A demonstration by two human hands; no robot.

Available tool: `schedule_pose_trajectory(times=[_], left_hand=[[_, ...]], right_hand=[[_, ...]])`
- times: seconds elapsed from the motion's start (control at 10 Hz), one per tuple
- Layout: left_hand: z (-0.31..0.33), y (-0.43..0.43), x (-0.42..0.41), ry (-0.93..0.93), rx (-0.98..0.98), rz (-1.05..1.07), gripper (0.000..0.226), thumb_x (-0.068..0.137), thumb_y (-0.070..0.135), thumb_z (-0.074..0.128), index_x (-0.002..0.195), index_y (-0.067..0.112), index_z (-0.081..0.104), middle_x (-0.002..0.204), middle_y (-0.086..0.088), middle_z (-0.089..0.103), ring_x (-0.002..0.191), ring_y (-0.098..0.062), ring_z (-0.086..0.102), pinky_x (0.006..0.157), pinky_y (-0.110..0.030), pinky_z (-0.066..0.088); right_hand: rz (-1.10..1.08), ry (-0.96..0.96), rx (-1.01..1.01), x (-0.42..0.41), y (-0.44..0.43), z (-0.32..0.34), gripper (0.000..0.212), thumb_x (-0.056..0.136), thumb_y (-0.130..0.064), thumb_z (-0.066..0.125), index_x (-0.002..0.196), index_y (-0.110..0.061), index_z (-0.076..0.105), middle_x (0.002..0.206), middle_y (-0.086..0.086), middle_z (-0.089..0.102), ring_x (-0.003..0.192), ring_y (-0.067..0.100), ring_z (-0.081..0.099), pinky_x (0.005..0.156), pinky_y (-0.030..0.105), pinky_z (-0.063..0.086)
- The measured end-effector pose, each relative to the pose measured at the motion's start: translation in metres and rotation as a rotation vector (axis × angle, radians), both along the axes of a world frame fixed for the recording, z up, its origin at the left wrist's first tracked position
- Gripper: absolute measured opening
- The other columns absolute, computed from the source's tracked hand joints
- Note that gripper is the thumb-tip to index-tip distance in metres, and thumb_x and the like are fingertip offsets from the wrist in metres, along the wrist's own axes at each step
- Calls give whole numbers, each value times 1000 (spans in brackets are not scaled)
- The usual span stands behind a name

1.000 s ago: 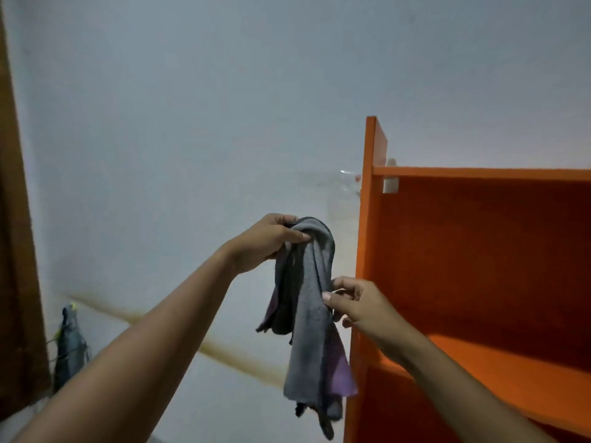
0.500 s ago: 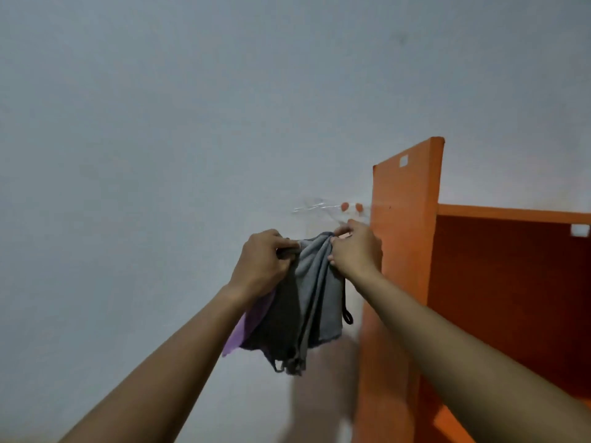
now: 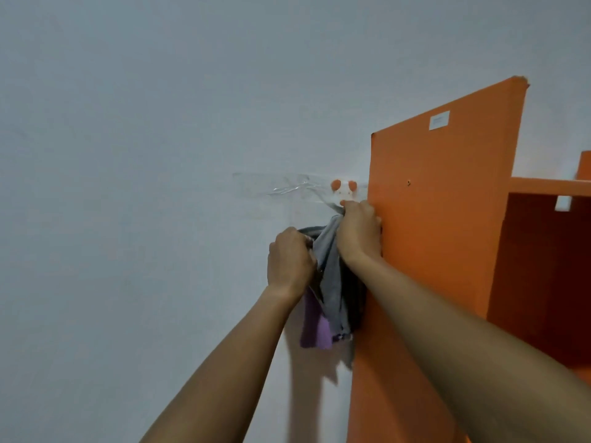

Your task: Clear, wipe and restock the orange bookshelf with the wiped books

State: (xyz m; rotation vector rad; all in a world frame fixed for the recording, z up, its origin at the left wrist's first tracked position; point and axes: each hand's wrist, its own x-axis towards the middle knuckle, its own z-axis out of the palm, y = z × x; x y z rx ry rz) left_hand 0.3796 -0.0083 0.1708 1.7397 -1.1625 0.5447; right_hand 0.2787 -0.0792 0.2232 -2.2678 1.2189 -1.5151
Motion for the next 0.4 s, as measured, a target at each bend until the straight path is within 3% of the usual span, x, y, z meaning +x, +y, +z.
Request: schedule_pose_trajectory(times=[0.1, 0.2, 0.3, 0.4], left_hand=[[-29, 7, 5, 83, -27, -83, 23, 86, 16, 56, 74, 12, 76, 68, -4, 61, 64, -20, 57, 62, -41, 49], [-57, 17, -8, 258, -68, -204, 21, 92, 19, 60, 89, 18, 81, 80, -1, 75, 73, -12, 66, 69, -31, 54], [-95, 25, -23, 435, -26, -188, 18, 92, 22, 66, 100, 23, 82, 98, 4, 79, 91, -13, 73, 76, -22, 51], [-170, 48, -44, 667, 77, -74, 12, 89, 29, 73, 93, 25, 83, 95, 2, 80, 95, -18, 73, 80, -24, 52]], right_hand=[[-32, -69, 0, 1, -1, -24, 28, 98, -2, 42, 113, -4, 65, 111, 16, 65, 92, 29, 58, 75, 31, 39], [51, -174, 118, 3, 6, -55, 39, 92, 2, 42, 116, -12, 70, 106, 11, 70, 95, 29, 65, 77, 34, 51], [122, -232, 331, -8, 16, -89, 59, 89, 1, 47, 143, -19, 57, 135, 9, 65, 121, 31, 61, 103, 39, 51], [277, -270, 487, -22, 37, -150, 70, 92, -5, 48, 159, -23, 34, 163, 0, 36, 148, 26, 37, 121, 35, 32]])
